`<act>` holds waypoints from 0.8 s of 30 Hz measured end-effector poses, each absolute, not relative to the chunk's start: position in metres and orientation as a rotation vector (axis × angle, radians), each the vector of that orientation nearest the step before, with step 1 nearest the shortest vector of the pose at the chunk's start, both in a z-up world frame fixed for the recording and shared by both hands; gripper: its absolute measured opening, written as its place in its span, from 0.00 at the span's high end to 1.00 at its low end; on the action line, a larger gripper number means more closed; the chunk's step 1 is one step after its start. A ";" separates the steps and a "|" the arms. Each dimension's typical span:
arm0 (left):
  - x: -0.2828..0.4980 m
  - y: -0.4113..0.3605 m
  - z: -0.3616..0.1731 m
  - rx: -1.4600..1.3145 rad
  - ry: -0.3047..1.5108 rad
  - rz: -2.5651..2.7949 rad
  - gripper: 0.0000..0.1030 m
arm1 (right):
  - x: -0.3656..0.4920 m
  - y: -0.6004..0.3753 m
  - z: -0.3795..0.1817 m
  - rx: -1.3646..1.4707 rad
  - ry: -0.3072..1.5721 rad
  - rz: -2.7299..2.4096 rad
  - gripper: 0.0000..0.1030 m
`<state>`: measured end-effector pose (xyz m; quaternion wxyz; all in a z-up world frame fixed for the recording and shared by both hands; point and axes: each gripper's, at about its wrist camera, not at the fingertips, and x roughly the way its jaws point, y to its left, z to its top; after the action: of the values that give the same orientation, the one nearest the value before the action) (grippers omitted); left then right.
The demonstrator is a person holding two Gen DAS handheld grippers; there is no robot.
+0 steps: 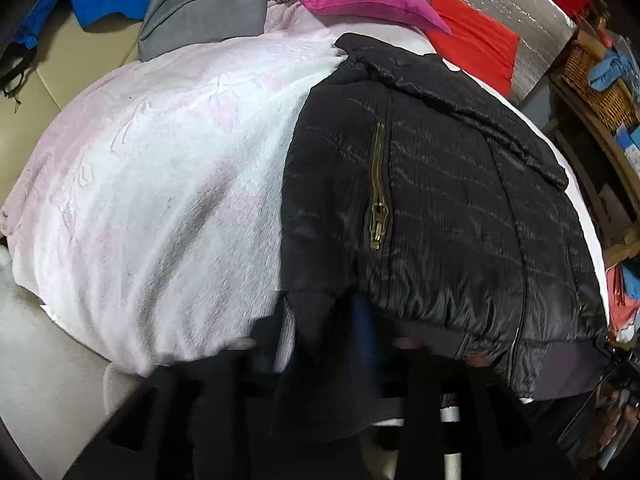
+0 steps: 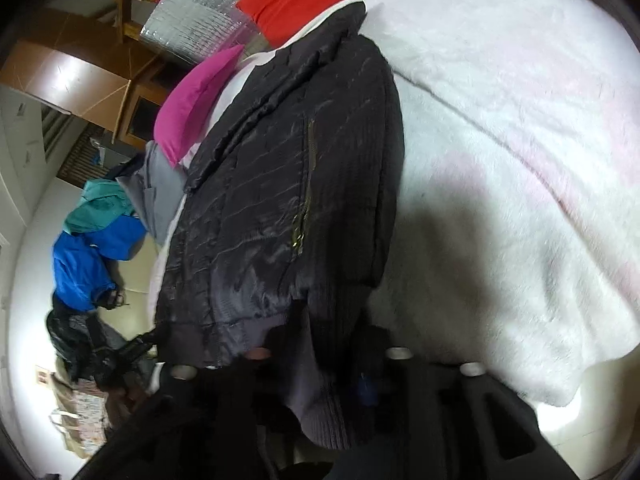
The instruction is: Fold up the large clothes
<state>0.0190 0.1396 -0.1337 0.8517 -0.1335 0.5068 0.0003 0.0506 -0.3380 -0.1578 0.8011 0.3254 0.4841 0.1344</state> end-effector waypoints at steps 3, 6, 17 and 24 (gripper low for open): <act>0.029 0.132 -0.136 -0.266 1.055 -0.005 0.44 | 0.059 -0.336 -0.161 0.680 1.044 0.270 0.30; 0.029 0.125 -0.140 -0.207 1.055 0.005 0.60 | 0.068 -0.328 -0.170 0.697 1.085 0.310 0.55; -0.006 0.142 -0.088 -0.240 0.946 -0.066 0.86 | 0.044 -0.326 -0.132 0.720 1.017 0.437 0.90; -0.036 0.157 -0.077 -0.296 0.944 -0.088 0.86 | -0.002 -0.346 -0.126 0.834 0.963 0.474 0.90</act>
<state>-0.0363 0.1574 -0.0773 0.8792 -0.1422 0.4527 -0.0424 -0.0022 -0.3463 -0.1256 0.7779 0.3855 0.4452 0.2191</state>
